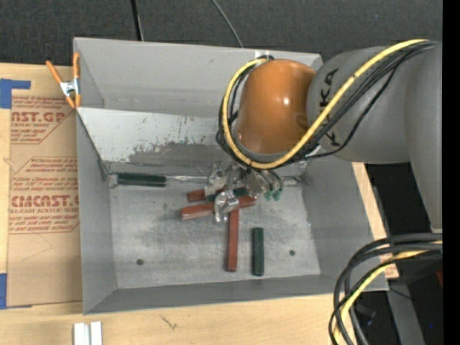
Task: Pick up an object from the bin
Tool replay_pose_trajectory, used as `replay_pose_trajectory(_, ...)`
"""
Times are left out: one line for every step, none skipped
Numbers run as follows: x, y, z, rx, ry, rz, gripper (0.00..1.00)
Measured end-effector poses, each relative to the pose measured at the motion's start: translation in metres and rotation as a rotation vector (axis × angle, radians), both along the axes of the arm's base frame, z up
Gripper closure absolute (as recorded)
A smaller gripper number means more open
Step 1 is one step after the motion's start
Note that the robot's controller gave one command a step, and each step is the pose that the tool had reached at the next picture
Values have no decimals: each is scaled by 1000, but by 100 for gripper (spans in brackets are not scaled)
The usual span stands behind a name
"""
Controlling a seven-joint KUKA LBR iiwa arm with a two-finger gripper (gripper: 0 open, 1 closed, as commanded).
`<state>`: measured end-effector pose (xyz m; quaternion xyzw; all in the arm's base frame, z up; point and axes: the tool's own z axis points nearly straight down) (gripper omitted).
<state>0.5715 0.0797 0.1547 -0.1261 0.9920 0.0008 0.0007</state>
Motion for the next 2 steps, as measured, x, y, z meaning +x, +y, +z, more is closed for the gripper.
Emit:
replay_pose_trajectory(-8,-3,42,-2,8,4,100)
replay_pose_trajectory(-4,-2,72,0,-9,-5,100)
